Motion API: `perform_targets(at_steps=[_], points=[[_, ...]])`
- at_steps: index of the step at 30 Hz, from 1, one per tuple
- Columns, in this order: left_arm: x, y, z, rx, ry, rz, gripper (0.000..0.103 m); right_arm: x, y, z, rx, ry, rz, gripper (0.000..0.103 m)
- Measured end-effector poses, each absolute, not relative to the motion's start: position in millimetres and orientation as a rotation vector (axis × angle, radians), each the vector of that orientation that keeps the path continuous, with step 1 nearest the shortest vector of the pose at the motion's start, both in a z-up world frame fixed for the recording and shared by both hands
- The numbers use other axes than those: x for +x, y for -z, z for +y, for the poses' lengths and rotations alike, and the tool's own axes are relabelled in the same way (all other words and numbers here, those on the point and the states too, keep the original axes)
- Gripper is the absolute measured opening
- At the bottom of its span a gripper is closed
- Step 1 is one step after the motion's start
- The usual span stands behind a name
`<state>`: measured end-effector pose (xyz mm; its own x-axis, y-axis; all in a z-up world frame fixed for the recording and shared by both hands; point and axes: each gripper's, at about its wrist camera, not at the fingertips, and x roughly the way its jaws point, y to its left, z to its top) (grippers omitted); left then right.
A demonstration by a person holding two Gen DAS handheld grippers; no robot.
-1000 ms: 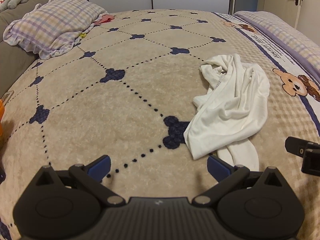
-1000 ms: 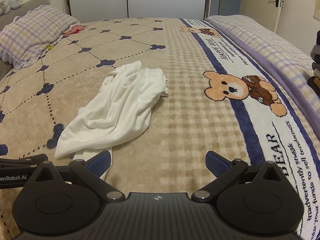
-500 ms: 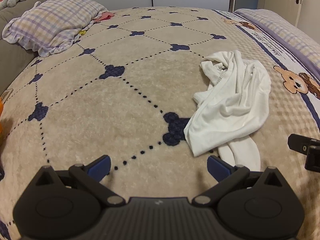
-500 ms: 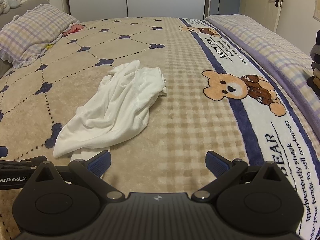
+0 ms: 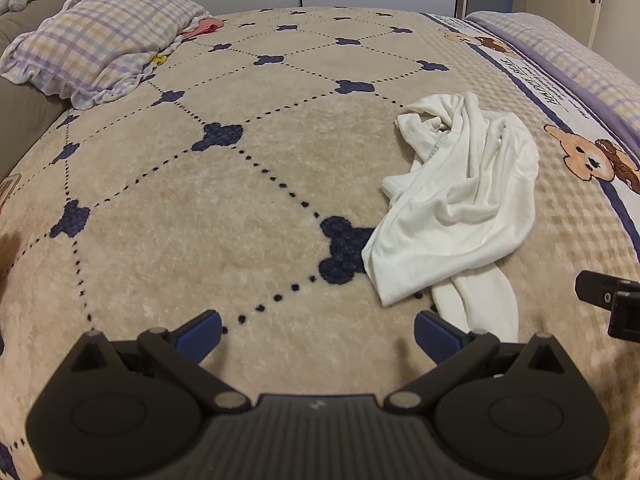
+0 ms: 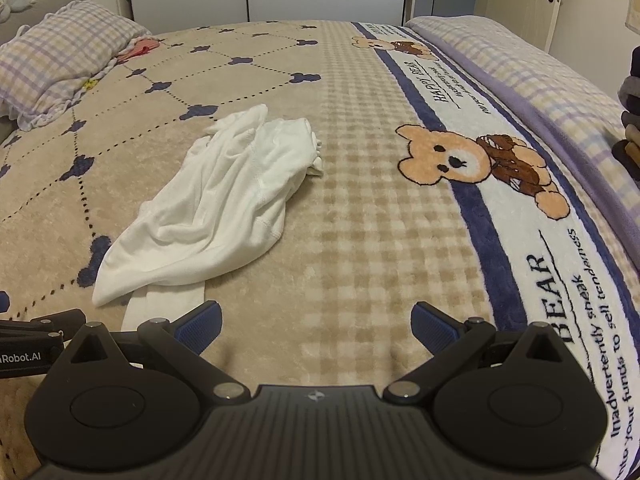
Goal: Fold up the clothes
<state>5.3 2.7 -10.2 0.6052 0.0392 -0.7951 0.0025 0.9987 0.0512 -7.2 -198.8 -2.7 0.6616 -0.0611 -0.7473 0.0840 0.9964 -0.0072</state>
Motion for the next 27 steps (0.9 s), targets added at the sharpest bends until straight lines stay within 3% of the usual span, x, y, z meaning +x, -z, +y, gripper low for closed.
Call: perform_targets(at_steps=[27], points=[[5.9, 13.4, 2.2, 0.052, -0.014, 0.943, 0.103, -5.4, 7.2, -190.7, 0.000, 0.062, 0.870, 0.103]])
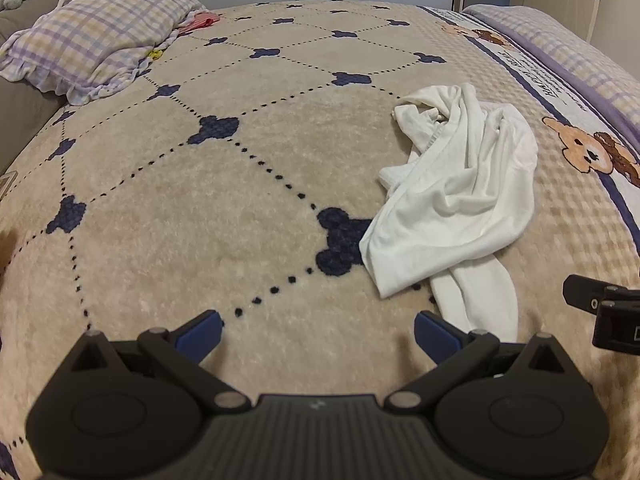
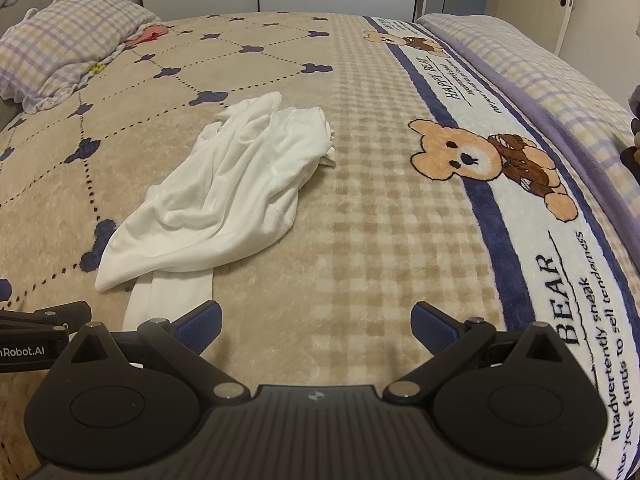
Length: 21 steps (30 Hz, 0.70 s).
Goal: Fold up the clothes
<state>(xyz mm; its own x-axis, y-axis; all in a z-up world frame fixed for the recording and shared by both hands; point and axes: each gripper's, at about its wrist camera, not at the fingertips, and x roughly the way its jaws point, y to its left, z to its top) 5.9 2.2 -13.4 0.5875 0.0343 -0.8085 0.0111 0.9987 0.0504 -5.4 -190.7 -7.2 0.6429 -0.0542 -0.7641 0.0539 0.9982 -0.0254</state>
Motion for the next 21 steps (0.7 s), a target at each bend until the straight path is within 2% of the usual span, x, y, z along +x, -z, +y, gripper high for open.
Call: perform_targets(at_steps=[21], points=[[8.1, 17.6, 1.1, 0.037, -0.008, 0.972, 0.103, -5.0, 7.4, -192.2, -0.002, 0.060, 0.872, 0.103]])
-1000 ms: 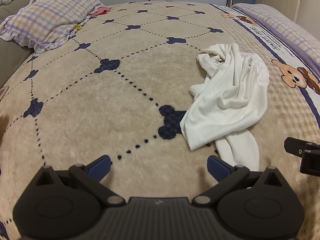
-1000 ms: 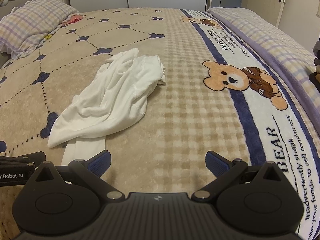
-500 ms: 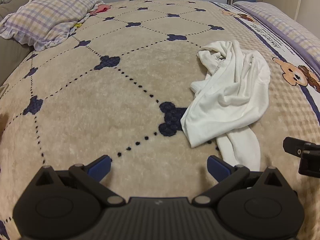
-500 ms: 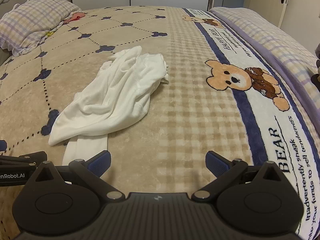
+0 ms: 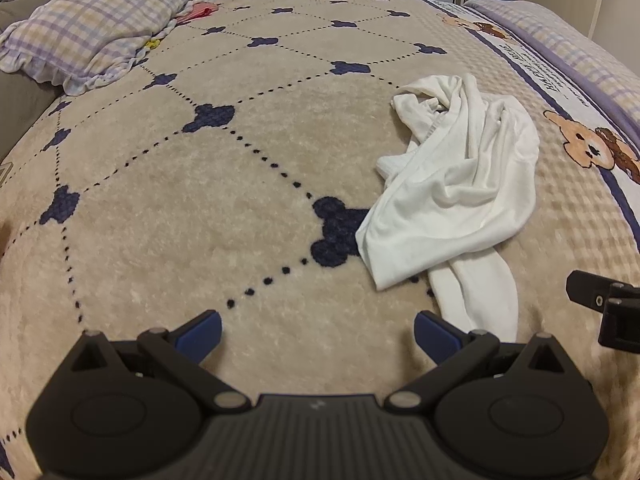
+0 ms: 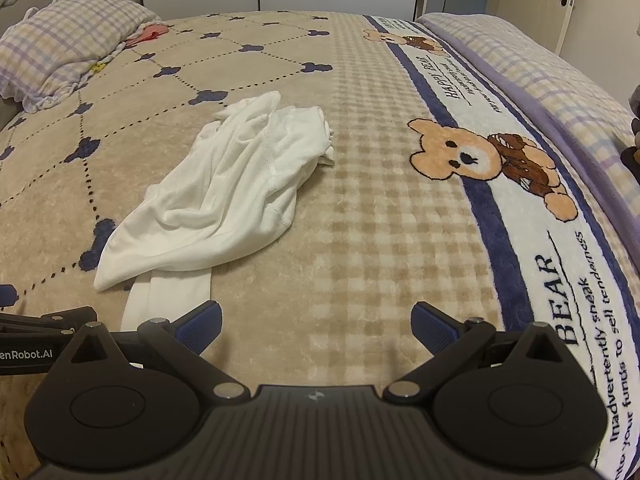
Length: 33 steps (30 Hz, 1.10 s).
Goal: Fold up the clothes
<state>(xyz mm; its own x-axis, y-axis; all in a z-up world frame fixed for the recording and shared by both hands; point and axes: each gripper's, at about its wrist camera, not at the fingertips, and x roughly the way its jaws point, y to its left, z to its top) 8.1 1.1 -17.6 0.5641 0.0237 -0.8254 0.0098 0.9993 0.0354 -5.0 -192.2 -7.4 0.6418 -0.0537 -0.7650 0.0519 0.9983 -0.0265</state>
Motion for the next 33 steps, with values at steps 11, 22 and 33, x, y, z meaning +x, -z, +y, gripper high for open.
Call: perform_targets(at_steps=[11, 22, 33], points=[[8.5, 18.7, 1.6, 0.033, -0.009, 0.980, 0.103, -4.8, 7.4, -192.3, -0.005, 0.063, 0.875, 0.103], [8.9, 18.0, 3.0, 0.029, -0.010, 0.980, 0.103, -3.7, 8.4, -191.7, -0.007, 0.067, 0.878, 0.103], [19.1, 16.4, 8.6, -0.004, -0.004, 0.981, 0.103, 14.7, 11.1, -202.0, 0.023, 0.094, 0.901, 0.103]])
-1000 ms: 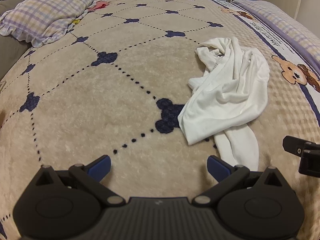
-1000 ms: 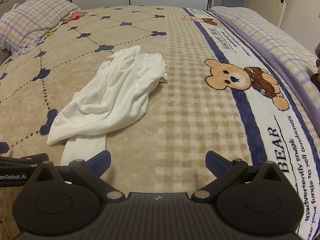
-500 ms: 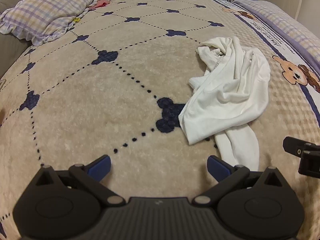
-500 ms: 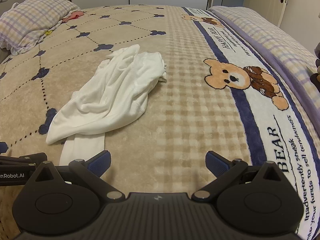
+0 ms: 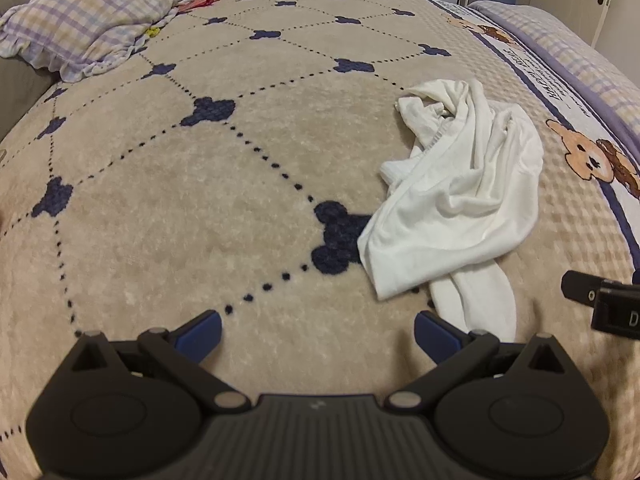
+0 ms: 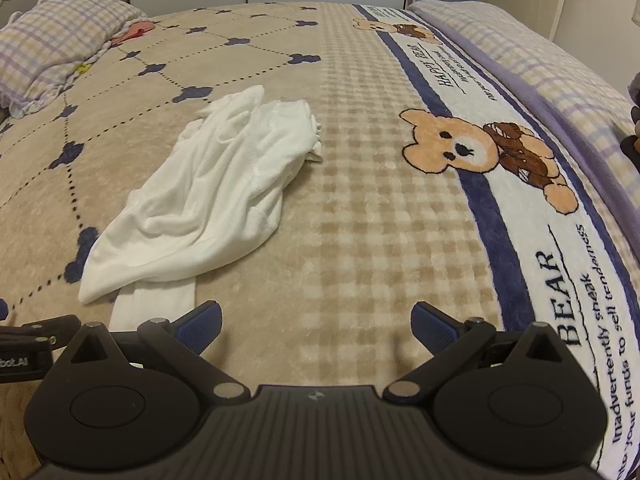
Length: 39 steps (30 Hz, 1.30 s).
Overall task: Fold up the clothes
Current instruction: 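Close the right gripper on the white garment's edge and lift it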
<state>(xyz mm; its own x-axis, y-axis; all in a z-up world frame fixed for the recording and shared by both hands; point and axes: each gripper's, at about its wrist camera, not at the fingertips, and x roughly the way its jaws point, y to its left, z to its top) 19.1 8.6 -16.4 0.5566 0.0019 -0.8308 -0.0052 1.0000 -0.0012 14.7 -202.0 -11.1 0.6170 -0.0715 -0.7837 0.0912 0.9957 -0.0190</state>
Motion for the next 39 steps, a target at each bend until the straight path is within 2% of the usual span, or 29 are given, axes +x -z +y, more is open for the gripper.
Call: perform_targets(at_steps=[12, 17, 20, 25, 30, 39], points=[[28.8, 20.1, 9.0, 0.000, 0.086, 0.969, 0.103, 50.3, 6.6, -202.7, 0.076, 0.024, 0.891, 0.100], [26.3, 21.1, 10.4, -0.005, 0.146, 0.948, 0.103, 59.5, 3.8, -198.8, 0.116, -0.018, 0.881, 0.092], [25.3, 19.9, 12.3, -0.007, 0.174, 0.942, 0.103, 65.7, 5.9, -195.2, 0.142, -0.049, 0.894, 0.084], [26.4, 17.8, 21.1, 0.007, 0.146, 0.924, 0.103, 73.1, 13.6, -184.4, 0.130, -0.077, 0.925, 0.064], [31.0, 12.0, 39.0, -0.044, 0.091, 0.908, 0.103, 74.8, 24.1, -177.8, 0.102, -0.096, 0.952, 0.054], [27.0, 1.1, 51.8, -0.068, 0.063, 0.872, 0.103, 70.5, 34.4, -176.0, 0.076, -0.095, 0.945, 0.053]])
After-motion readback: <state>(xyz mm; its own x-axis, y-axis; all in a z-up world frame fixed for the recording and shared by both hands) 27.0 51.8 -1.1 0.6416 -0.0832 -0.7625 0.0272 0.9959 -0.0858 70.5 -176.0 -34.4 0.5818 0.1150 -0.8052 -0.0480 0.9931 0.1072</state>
